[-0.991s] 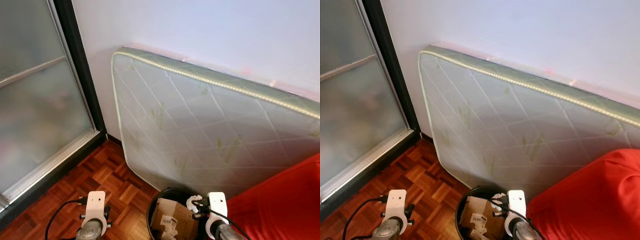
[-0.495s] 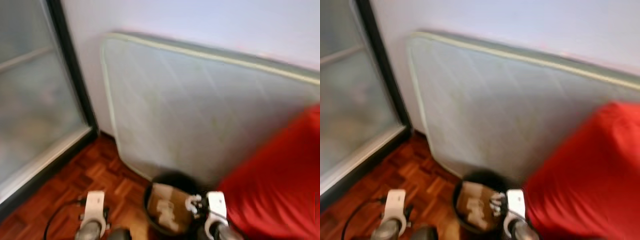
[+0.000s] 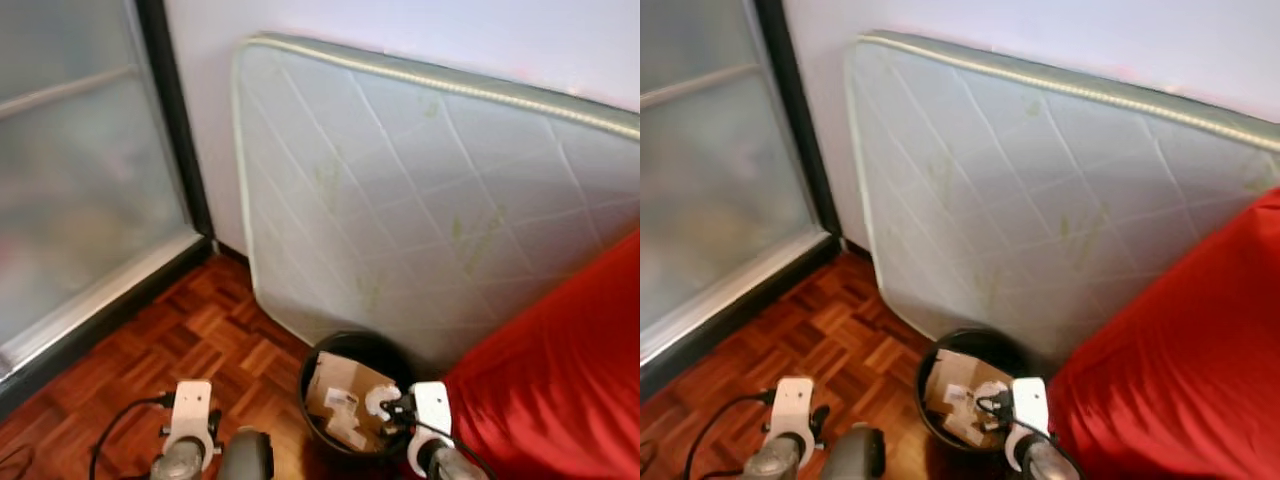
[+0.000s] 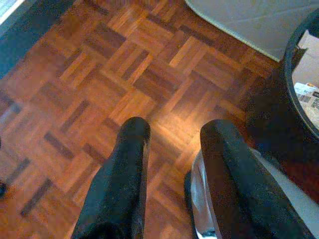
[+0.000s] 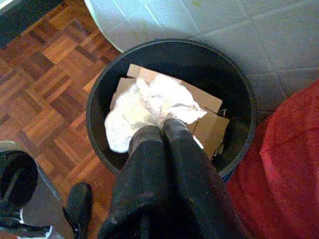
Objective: Clean up the room
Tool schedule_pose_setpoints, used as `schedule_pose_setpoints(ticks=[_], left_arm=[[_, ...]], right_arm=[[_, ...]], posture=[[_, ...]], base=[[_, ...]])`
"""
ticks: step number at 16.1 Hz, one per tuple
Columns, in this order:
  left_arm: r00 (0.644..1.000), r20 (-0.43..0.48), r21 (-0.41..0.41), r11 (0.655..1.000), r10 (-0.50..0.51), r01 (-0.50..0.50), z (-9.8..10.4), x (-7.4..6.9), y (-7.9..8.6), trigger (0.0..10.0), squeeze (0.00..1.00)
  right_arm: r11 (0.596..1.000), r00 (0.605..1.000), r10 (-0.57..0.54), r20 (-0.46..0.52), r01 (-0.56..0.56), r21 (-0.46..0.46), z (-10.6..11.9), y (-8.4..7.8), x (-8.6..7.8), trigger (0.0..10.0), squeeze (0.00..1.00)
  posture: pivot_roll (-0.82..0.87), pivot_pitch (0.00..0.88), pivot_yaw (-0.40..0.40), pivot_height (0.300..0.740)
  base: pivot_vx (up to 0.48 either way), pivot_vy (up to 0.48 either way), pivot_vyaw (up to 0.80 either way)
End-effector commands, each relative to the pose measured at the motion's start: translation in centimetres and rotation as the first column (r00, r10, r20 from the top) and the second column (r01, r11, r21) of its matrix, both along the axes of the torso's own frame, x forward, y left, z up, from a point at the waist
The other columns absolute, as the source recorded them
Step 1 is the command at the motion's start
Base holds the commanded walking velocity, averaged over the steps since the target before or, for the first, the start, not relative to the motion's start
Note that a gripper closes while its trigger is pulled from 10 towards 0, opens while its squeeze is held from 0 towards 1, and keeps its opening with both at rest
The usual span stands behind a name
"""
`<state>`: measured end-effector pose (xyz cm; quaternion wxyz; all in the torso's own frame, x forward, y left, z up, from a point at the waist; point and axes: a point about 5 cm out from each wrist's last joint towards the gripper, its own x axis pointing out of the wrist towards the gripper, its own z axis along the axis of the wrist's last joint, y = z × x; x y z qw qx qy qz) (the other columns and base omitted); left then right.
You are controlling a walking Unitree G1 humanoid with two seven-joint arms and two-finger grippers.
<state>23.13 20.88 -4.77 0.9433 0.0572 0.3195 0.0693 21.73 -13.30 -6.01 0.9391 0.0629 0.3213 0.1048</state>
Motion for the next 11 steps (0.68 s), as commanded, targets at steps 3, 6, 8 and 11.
schedule_pose_setpoints(ticks=[3, 6, 8, 11], left_arm=[[0.993, 0.11, 0.039, 0.998, -0.048, 0.044, 1.9, 2.4, -0.3, 10.0, 0.0], [0.979, 0.196, 0.087, 0.995, -0.055, 0.038, 3.5, 3.8, 0.2, 10.0, 0.0], [0.956, 0.283, 0.109, 0.993, -0.076, 0.046, 5.0, 5.1, 0.3, 10.0, 0.0], [0.923, 0.372, 0.101, 0.993, -0.1, 0.067, 6.6, 6.2, -0.2, 10.0, 0.0]], right_arm=[[1.0, 1.0, -0.006, 0.016, 0.006, -0.003, 0.1, -0.3, 0.1, 10.0, 0.0], [1.0, 1.0, -0.01, 0.01, 0.01, 0.008, 0.1, -0.3, 0.0, 10.0, 0.0], [1.0, 1.0, -0.008, 0.008, 0.008, 0.008, 0.0, -0.3, -0.1, 10.0, 0.0], [1.0, 1.0, -0.024, 0.0, 0.024, -0.007, -0.1, -0.4, -0.3, 10.0, 0.0]], posture=[[-0.03, 0.024, -0.048, 0.632], [-0.03, 0.033, -0.047, 0.632], [-0.03, 0.038, -0.047, 0.632], [-0.03, 0.048, -0.046, 0.632]], base=[[0.0, 0.0, 0.67], [0.0, 0.0, 0.16], [0.0, 0.0, 0.0], [0.0, 0.0, 0.0]])
